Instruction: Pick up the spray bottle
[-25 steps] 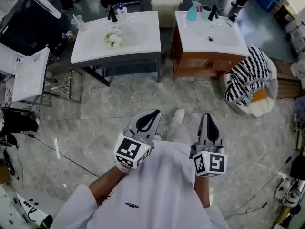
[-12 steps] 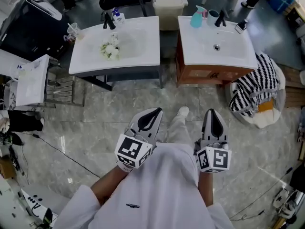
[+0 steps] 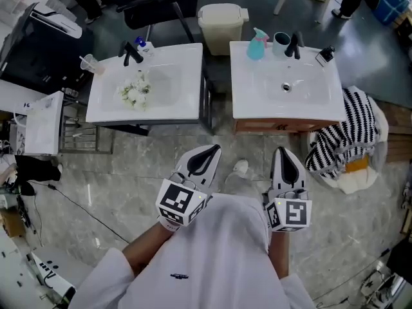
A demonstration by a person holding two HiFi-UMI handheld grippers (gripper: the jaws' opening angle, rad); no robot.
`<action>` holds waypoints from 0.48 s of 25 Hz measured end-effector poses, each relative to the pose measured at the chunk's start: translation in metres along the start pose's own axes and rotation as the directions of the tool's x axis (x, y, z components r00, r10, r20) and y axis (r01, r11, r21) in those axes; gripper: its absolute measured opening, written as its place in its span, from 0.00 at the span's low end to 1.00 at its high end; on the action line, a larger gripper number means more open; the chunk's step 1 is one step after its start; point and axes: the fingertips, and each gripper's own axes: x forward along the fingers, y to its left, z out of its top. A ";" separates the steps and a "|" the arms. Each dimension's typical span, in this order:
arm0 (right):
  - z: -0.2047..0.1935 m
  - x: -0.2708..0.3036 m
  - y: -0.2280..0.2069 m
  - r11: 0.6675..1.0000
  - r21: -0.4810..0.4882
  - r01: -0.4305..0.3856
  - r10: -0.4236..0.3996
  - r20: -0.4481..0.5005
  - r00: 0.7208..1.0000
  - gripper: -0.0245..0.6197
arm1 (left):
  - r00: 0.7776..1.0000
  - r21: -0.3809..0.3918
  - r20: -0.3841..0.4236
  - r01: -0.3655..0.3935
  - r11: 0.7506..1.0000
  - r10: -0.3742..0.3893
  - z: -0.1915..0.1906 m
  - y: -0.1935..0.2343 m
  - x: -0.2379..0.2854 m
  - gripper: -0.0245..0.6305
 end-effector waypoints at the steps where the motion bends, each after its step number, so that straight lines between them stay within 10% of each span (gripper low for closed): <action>1: 0.003 0.009 -0.009 1.000 -0.020 -0.021 0.021 -0.005 1.000 0.05 | 1.000 0.007 0.001 0.000 1.000 0.000 0.007 -0.001 0.014 0.05; 12: 0.013 0.077 -0.081 0.998 -0.020 -0.064 0.063 -0.033 0.997 0.05 | 1.000 0.019 -0.009 -0.029 0.999 0.029 0.040 0.011 0.102 0.05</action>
